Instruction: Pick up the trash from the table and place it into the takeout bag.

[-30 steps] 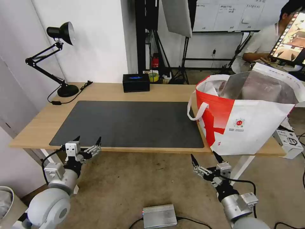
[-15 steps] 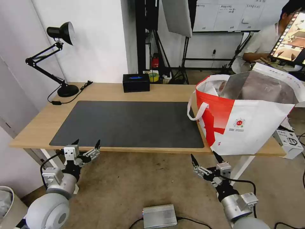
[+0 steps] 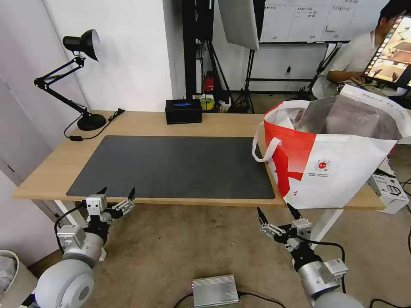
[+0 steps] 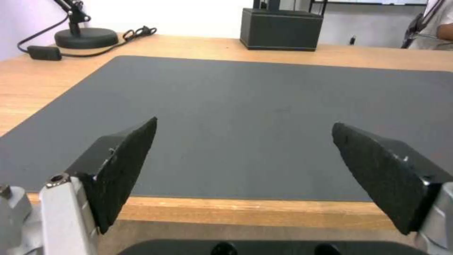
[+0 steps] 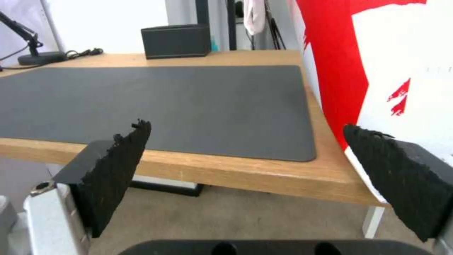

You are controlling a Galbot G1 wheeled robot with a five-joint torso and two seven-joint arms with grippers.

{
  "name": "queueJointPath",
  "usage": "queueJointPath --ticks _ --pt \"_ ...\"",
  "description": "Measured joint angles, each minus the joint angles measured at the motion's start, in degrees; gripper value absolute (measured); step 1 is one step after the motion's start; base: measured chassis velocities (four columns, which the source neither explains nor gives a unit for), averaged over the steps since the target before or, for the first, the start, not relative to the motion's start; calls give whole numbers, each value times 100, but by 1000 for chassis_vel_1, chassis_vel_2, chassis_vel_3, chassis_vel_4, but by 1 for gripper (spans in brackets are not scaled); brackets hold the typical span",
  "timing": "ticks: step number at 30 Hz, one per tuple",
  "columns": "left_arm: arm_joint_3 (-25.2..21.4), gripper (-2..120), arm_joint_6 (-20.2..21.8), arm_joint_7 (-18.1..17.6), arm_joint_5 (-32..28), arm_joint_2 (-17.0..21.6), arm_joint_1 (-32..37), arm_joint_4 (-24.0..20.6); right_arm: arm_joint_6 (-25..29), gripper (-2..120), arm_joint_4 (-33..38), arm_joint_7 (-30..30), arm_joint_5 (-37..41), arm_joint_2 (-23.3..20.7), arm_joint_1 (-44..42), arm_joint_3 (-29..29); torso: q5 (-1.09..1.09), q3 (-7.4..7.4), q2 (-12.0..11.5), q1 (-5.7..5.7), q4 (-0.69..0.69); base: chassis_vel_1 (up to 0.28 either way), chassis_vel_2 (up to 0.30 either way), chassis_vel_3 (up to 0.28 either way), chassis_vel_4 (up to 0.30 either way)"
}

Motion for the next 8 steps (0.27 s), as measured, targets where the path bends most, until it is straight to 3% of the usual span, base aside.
queueJointPath --ticks 8 --pt "4 100 4 -1 -4 2 -3 0 0 100 0 0 0 0 0 0 0 0 0 0 0 0 0 0 0"
